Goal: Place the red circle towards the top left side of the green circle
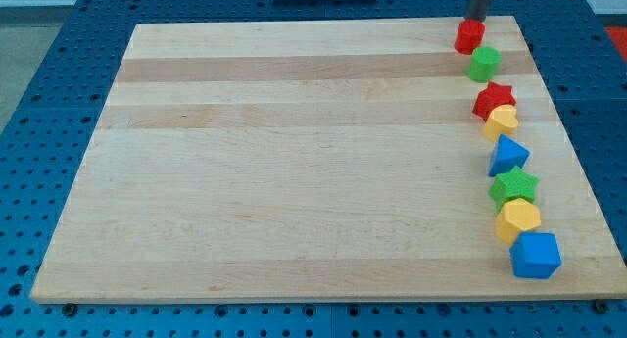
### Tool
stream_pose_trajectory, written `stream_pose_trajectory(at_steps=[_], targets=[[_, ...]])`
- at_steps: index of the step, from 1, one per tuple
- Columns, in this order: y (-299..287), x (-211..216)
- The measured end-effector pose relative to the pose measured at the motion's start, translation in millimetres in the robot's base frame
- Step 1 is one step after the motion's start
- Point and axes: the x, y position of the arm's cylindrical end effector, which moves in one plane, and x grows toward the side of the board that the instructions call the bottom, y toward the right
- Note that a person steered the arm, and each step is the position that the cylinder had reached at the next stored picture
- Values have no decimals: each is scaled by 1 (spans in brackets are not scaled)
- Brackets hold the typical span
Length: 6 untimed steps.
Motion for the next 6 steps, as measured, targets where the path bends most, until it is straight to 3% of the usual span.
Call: stream_pose_trajectory(at_steps=[2,4,6], targets=[[11,34],[11,39],[2,0]])
